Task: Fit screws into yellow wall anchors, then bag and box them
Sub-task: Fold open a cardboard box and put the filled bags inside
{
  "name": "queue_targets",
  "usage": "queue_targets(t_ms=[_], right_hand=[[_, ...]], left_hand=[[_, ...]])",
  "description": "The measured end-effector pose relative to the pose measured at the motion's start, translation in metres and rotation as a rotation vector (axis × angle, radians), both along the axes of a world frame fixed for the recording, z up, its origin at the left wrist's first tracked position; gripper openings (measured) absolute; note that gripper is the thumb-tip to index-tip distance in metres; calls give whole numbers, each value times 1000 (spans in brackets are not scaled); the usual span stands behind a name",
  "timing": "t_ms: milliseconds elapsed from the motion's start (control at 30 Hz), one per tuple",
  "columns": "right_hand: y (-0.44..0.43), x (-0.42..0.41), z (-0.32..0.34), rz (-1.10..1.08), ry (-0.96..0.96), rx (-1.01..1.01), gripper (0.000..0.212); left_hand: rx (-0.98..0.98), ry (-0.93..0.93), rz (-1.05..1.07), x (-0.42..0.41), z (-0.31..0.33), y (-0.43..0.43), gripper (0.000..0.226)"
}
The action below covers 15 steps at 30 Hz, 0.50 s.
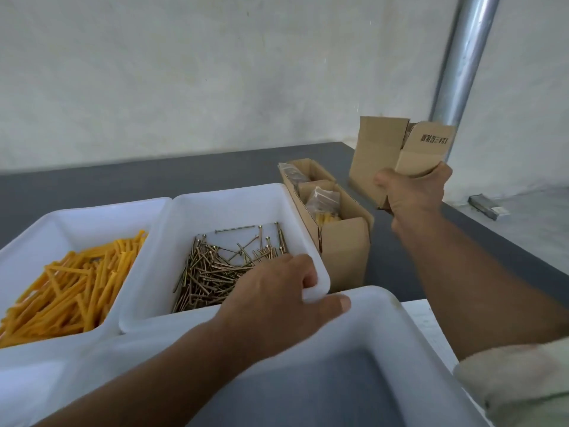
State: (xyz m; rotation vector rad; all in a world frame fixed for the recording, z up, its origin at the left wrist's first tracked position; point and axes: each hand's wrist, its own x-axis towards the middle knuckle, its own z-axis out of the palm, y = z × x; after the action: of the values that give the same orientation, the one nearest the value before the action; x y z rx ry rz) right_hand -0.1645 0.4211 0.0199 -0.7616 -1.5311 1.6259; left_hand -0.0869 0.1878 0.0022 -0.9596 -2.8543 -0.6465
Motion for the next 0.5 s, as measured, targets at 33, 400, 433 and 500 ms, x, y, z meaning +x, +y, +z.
queue_targets(t_ms=[33,400,433,500], right_hand=[[2,-7,-4,-8,-51,26,80],[12,-58,-64,170,-298,126,69],[14,-59,-66,193,-294,118,60],[20,-58,-72,207,-339,98,51]], left_hand=[[-47,42,-7,0,-4,0,53],[-77,127,-3,-7,-16,3,52],[-85,122,-7,-7,-16,3,52],[-103,111,-13,-7,-15,3,53]])
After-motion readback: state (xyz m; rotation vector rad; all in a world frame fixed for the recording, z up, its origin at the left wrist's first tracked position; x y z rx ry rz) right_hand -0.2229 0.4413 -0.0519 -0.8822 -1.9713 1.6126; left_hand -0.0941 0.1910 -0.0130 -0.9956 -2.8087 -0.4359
